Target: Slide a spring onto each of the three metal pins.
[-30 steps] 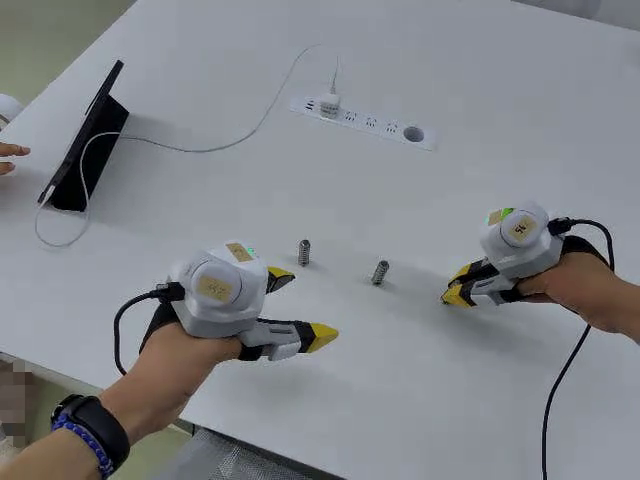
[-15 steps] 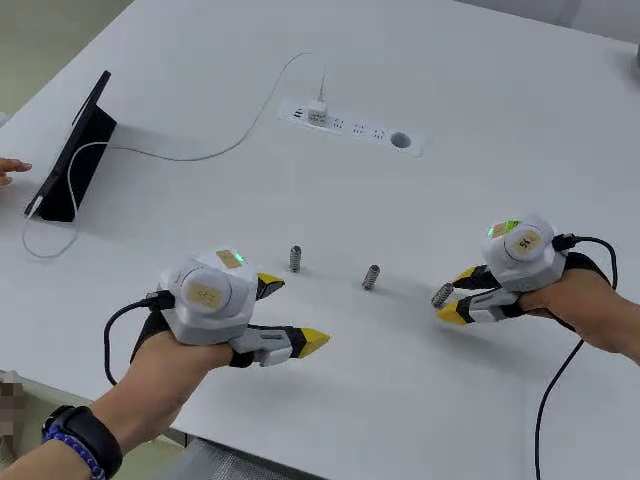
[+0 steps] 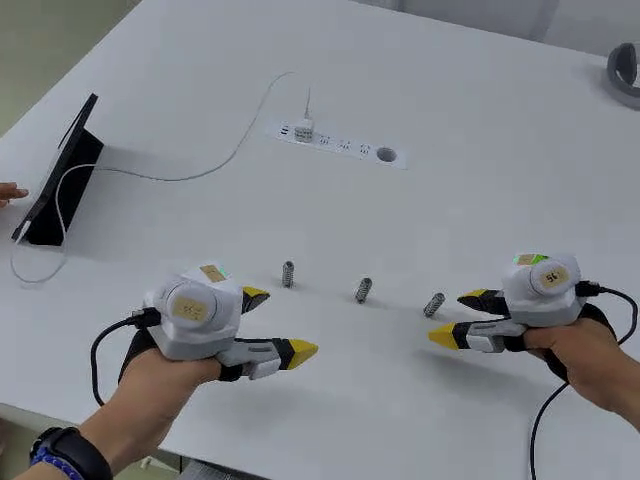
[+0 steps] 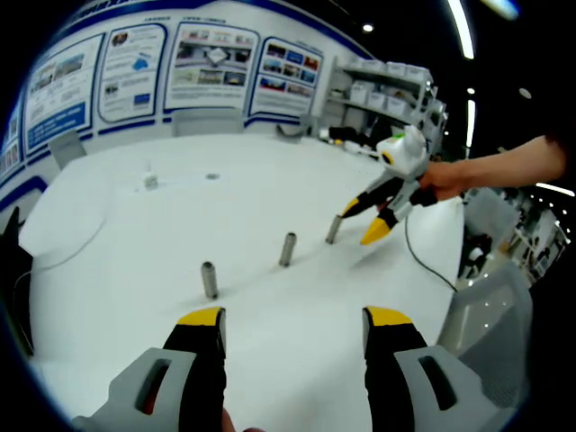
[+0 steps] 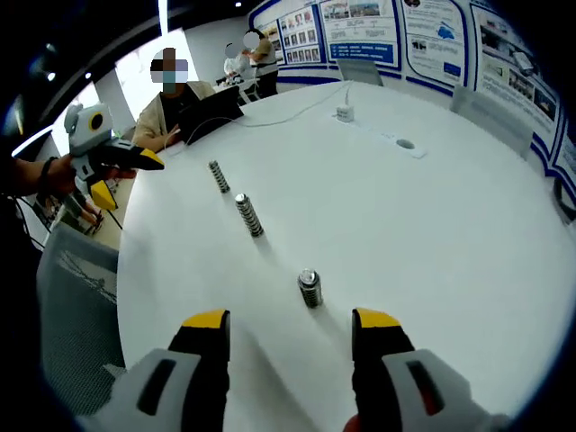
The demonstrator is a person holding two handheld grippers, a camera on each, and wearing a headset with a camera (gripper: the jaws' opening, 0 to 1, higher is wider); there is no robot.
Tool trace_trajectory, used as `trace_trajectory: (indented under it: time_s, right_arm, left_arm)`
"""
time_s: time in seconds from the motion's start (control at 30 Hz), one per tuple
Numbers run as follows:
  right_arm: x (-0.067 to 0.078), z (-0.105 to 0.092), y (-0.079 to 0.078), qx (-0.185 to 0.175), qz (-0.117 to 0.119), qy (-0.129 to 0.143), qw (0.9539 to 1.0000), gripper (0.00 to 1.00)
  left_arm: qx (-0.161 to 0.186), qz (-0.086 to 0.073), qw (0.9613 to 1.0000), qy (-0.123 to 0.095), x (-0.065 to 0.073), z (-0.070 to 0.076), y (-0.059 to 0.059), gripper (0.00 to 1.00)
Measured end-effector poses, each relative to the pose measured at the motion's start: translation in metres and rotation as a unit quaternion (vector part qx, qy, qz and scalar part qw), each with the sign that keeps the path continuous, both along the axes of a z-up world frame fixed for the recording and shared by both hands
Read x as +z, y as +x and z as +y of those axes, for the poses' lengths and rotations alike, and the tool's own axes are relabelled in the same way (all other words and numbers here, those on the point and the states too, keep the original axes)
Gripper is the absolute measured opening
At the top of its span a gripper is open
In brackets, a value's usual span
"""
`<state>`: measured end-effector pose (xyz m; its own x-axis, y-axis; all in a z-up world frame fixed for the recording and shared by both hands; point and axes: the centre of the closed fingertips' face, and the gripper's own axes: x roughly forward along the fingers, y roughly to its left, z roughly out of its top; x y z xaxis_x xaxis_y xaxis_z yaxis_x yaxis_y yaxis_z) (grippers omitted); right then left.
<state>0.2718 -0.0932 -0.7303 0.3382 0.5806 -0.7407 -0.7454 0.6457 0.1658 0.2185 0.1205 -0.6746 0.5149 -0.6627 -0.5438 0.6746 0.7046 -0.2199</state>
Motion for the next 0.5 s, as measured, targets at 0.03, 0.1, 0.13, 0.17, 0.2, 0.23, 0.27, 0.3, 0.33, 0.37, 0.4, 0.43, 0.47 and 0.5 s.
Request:
trace_trajectory:
  time_s: [0.03, 0.1, 0.13, 0.17, 0.2, 0.23, 0.27, 0.3, 0.33, 0.37, 0.4, 0.43, 0.47, 0.5]
  right_arm:
    - [0.0, -0.001, -0.002, -0.008, 0.0, 0.004, 1.0, 0.57]
    - [0.002, -0.002, -0.004, -0.018, -0.003, 0.008, 0.9998, 0.6]
    - [0.003, -0.002, -0.005, -0.025, -0.003, 0.012, 0.9996, 0.6]
    - [0.004, -0.003, -0.006, -0.031, -0.004, 0.015, 0.9994, 0.61]
    - [0.006, -0.003, -0.006, -0.043, -0.006, 0.023, 0.9988, 0.62]
    - [0.007, -0.003, -0.007, -0.049, -0.006, 0.028, 0.9984, 0.63]
    - [0.009, -0.002, -0.008, -0.055, -0.008, 0.033, 0.9979, 0.63]
    - [0.011, -0.001, -0.009, -0.066, -0.009, 0.042, 0.9969, 0.65]
    - [0.013, 0.0, -0.01, -0.071, -0.01, 0.047, 0.9963, 0.66]
    - [0.015, 0.0, -0.01, -0.079, -0.018, 0.051, 0.9954, 0.66]
    - [0.016, -0.002, -0.01, -0.083, -0.023, 0.049, 0.9951, 0.66]
    - [0.017, -0.002, -0.01, -0.093, -0.028, 0.049, 0.9941, 0.66]
    - [0.017, -0.002, -0.011, -0.097, -0.027, 0.053, 0.9935, 0.67]
    - [0.017, 0.0, -0.012, -0.099, -0.027, 0.058, 0.993, 0.7]
  left_arm:
    - [0.001, 0.0, 1.0, 0.001, 0.0, 0.001, 0.0, 0.63]
    - [0.001, 0.0, 1.0, 0.0, 0.0, 0.002, 0.001, 0.63]
    - [0.002, 0.0, 1.0, 0.0, 0.0, 0.004, 0.002, 0.64]
    - [0.003, 0.0, 1.0, 0.0, -0.001, 0.005, 0.002, 0.64]
    - [0.004, 0.001, 1.0, 0.0, -0.001, 0.006, 0.002, 0.64]
    - [0.005, 0.001, 1.0, -0.001, -0.001, 0.007, 0.003, 0.64]
    - [0.005, 0.0, 1.0, -0.001, -0.001, 0.007, 0.003, 0.64]
    - [0.007, 0.0, 1.0, -0.002, 0.0, 0.009, 0.004, 0.64]
    - [0.008, 0.0, 1.0, -0.003, 0.0, 0.009, 0.004, 0.65]
    - [0.009, 0.0, 1.0, -0.003, -0.001, 0.011, 0.005, 0.65]
    - [0.009, 0.0, 1.0, -0.003, -0.001, 0.011, 0.005, 0.65]
    - [0.009, 0.0, 1.0, -0.003, 0.0, 0.012, 0.005, 0.65]
    - [0.009, 0.0, 1.0, -0.002, -0.001, 0.012, 0.005, 0.65]
    - [0.009, 0.0, 1.0, -0.001, 0.0, 0.013, 0.006, 0.65]
